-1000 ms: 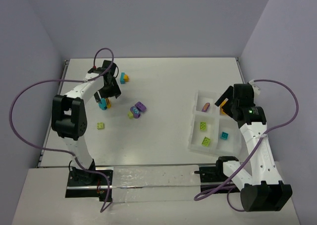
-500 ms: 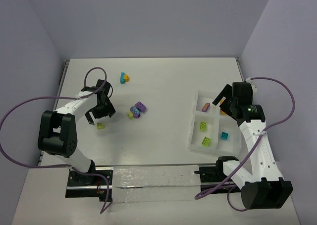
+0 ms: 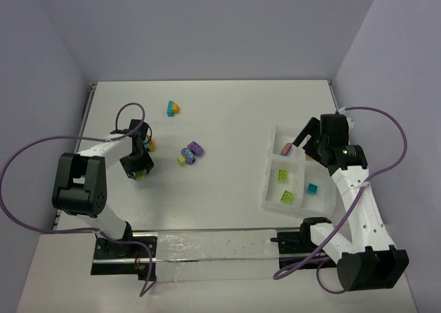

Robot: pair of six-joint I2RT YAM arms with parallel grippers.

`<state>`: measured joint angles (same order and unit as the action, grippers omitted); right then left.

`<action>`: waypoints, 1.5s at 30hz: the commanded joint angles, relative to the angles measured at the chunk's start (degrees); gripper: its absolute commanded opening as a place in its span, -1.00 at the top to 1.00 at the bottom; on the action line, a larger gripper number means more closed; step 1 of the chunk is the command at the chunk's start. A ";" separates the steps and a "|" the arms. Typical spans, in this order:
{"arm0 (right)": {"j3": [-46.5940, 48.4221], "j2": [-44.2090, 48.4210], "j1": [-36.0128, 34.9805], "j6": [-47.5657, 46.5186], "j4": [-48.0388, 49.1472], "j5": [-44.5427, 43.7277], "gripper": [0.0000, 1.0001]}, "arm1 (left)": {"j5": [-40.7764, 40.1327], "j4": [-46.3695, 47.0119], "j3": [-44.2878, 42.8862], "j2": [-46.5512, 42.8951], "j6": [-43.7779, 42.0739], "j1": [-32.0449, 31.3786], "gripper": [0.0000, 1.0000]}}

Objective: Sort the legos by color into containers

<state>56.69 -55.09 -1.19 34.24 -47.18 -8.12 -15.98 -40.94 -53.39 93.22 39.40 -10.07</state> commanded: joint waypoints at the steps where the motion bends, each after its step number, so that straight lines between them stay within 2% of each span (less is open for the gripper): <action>1: 1.56 -0.30 -0.83 0.80 1.80 -0.37 -0.79 | 0.60 3.80 0.98 0.35 -0.22 0.13 0.06; 3: 1.53 -0.07 -0.86 0.71 1.67 -0.56 -0.79 | 0.80 4.00 0.67 -0.58 -0.42 0.10 0.40; 8: 2.58 -0.03 -0.92 0.20 1.29 -1.95 -0.79 | 3.85 2.74 -3.45 -5.19 -2.81 -2.43 0.98; 10: 3.29 -0.20 -0.91 -0.01 0.94 -3.25 -0.80 | 3.97 1.01 -6.24 -6.14 -3.62 -4.94 0.99; 14: 6.84 -0.98 -0.79 -2.33 -0.54 -6.99 -0.81 | 7.59 -2.78 -18.36 -5.69 -6.60 -19.72 0.99; 17: 9.16 -1.42 -0.49 -2.37 -1.45 -7.90 -0.82 | 14.46 -2.70 -26.89 -1.59 -8.30 -30.45 0.99; 20: 11.08 -0.19 -0.18 -1.54 -1.57 -7.41 -0.82 | 20.89 -2.86 -37.20 6.24 -10.07 -38.73 0.99; 22: 11.73 0.61 0.05 -0.94 -1.50 -7.40 -0.82 | 23.09 -2.80 -41.36 9.74 -11.09 -41.69 1.00; 24: 13.05 1.94 0.05 -0.04 -1.33 -8.11 -0.81 | 26.82 -3.40 -48.69 15.37 -13.05 -47.24 0.99; 29: 13.37 6.28 0.14 1.67 -0.29 -11.68 -0.79 | 30.03 -2.57 -61.25 26.83 -14.68 -51.78 0.99; 35: 14.07 7.68 0.09 1.66 -0.73 -12.23 -0.79 | 32.59 0.35 -67.61 33.00 -13.28 -53.17 0.98; 36: 14.07 7.76 0.10 1.71 -0.90 -12.59 -0.79 | 32.63 1.00 -67.95 33.44 -12.71 -53.17 0.95; 39: 13.00 9.37 0.14 2.24 -0.23 -13.15 -0.78 | 34.37 2.96 -69.34 35.73 -10.50 -53.13 0.67; 40: 12.71 9.68 0.14 2.24 0.10 -13.15 -0.78 | 34.52 3.52 -69.56 36.13 -10.15 -53.13 0.48; 43: 12.66 9.68 0.14 2.12 0.13 -12.77 -0.78 | 33.29 3.24 -71.05 37.20 -9.25 -53.13 -0.46; 44: 12.66 9.61 0.14 2.10 0.07 -12.67 -0.78 | 32.59 2.88 -71.33 37.30 -9.29 -53.13 -0.71; 45: 12.66 9.52 0.09 2.10 0.07 -12.54 -0.78 | 31.85 2.49 -71.33 37.21 -9.38 -53.13 -0.88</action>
<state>68.64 -45.90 -1.34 35.86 -48.75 -19.31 16.14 -40.40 -121.25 130.01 28.93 -63.17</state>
